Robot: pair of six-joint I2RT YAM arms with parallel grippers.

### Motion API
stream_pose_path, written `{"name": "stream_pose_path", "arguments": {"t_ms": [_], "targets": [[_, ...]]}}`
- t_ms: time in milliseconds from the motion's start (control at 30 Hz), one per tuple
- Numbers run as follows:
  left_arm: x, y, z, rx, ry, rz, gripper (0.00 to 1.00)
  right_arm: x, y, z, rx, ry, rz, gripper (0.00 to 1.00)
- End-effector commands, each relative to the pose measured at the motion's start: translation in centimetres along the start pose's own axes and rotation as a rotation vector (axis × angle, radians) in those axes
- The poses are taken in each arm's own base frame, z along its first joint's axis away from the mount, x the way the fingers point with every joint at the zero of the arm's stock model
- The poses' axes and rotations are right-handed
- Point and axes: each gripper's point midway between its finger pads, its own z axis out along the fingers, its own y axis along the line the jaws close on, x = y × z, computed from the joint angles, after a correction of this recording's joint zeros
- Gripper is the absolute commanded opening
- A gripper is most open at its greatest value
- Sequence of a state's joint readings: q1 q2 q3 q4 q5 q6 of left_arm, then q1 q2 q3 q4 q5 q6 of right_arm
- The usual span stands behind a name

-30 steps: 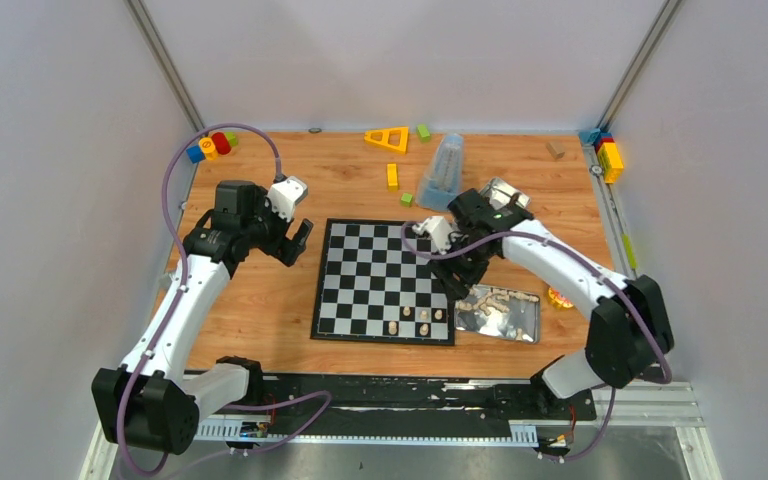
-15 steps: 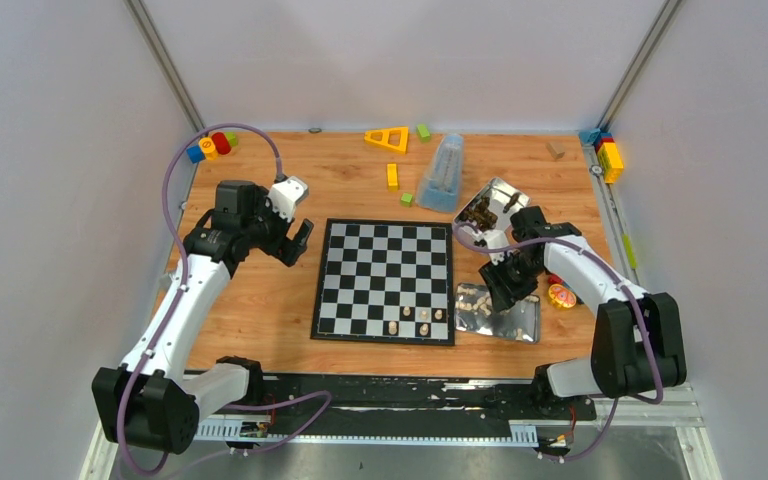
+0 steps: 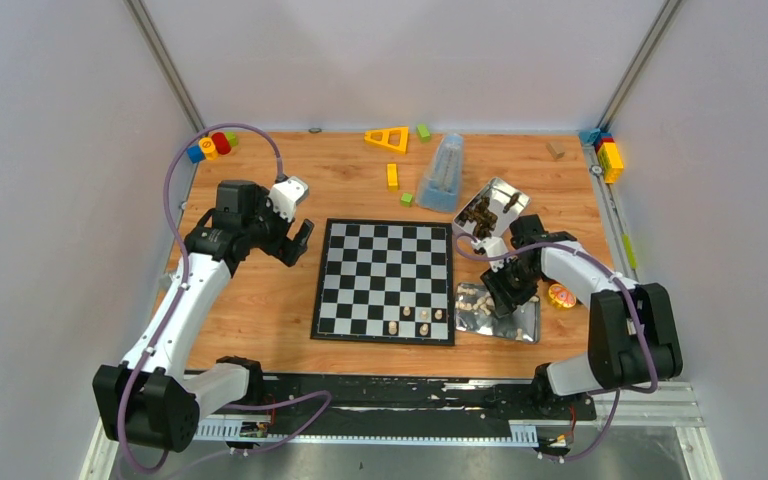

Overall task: Set up the chess pieces on the board
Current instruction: Pick up the chess piece from the storage box.

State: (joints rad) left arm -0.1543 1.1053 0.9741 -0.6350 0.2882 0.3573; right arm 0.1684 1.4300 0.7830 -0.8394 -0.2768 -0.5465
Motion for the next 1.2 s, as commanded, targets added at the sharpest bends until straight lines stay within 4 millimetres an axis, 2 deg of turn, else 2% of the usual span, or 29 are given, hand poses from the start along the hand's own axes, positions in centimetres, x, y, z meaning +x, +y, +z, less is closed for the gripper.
{"name": "stream_pose_path", "arguments": {"t_ms": [0,200,300,433,667,967,1067,1167], "targets": [[-0.9,0.1,0.0,0.007,-0.037,0.006,1.00,-0.6,-0.8,0.6,0.015,-0.024,-0.031,0.39],[-1.0,0.1,-0.1,0.013,-0.040,0.020,1.00,-0.3,-0.8,0.5,0.022,-0.026,-0.039,0.21],[-0.9,-0.5,0.1,0.051,-0.043,0.056,1.00,-0.1,-0.7,-0.3,0.031,-0.028,-0.061,0.10],[-0.9,-2.0,0.3,0.147,-0.061,0.100,1.00,0.1,0.0,-2.0,0.019,-0.026,-0.104,0.01],[-2.3,-4.9,0.4,0.335,-0.148,0.147,0.97,-0.1,1.5,-5.0,-0.022,-0.040,-0.162,0.00],[-5.7,-8.4,0.3,0.481,-0.272,0.244,0.90,-0.8,3.1,-5.6,-0.104,-0.083,-0.156,0.00],[-6.7,-10.5,0.4,0.538,-0.327,0.318,0.88,-1.3,3.4,-5.8,-0.124,-0.104,-0.154,0.00],[-8.2,-13.8,0.4,0.612,-0.395,0.435,0.86,-1.7,3.9,-5.9,-0.161,-0.126,-0.150,0.00]]}}
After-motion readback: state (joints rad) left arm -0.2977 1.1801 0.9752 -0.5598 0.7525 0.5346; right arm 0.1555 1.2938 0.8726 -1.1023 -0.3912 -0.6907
